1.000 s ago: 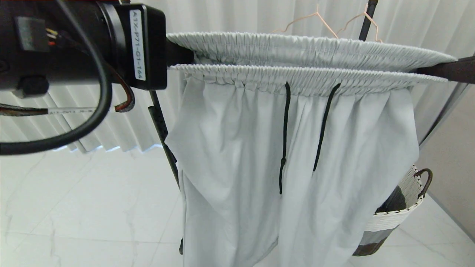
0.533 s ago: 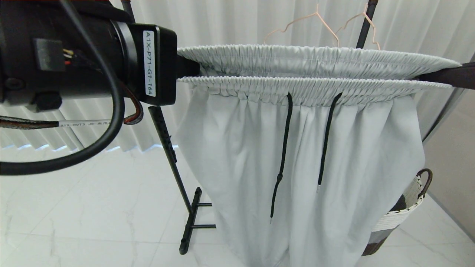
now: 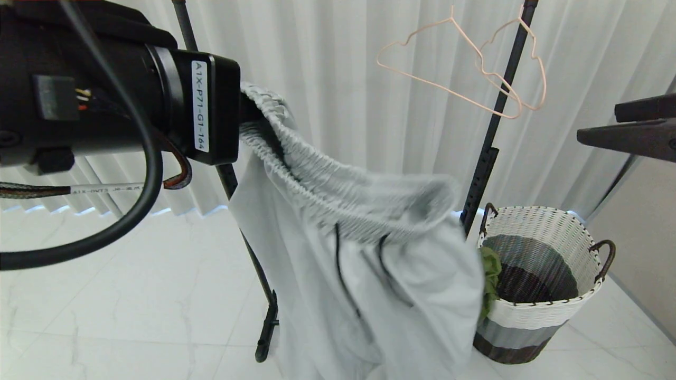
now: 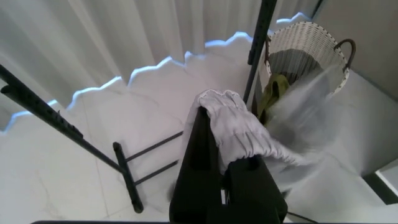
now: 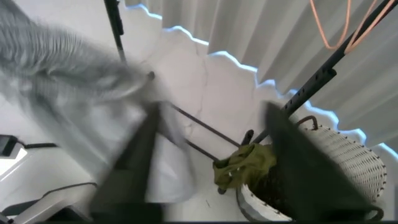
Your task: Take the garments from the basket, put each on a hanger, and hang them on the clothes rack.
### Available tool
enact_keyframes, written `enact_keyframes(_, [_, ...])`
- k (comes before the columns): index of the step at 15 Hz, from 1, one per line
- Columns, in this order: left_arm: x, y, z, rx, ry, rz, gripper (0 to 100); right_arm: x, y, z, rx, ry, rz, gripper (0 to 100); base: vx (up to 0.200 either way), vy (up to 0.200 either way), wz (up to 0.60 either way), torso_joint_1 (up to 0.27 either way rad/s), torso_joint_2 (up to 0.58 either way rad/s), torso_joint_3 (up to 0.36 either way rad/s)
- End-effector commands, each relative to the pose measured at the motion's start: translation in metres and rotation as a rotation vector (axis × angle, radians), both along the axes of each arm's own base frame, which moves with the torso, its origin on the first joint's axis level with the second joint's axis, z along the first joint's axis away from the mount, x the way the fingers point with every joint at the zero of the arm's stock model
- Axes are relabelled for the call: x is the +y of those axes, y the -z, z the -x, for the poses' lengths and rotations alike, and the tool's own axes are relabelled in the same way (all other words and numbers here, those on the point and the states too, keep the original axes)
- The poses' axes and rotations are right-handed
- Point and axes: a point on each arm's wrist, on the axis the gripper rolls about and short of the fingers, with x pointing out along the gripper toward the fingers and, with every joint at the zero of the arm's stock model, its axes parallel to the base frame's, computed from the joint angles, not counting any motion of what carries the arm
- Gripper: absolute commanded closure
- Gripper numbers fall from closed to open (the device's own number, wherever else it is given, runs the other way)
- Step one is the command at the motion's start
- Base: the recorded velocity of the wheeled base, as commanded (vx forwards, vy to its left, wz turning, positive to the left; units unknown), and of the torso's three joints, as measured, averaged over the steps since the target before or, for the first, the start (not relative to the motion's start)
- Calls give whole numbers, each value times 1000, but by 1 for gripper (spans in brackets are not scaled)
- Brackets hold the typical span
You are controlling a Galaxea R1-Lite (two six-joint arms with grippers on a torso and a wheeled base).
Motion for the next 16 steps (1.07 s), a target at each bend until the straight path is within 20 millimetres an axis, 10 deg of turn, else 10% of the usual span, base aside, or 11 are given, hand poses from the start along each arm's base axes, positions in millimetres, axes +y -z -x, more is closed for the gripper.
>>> enact_keyframes(1, [1,-1,1,-4,2,5,100,-3,3,4,2,-3,3,0,0,0,0,0,0,0])
enact_keyframes(11, [38,13,-3,-54,-162,-183,100,-60,41,3,155,572,252,0,0,0,0,0,0,0])
enact_keyframes(16, [47,14,-1,-59,-190,-193,100,-62,53,3,132,570,149,0,0,0,0,0,0,0])
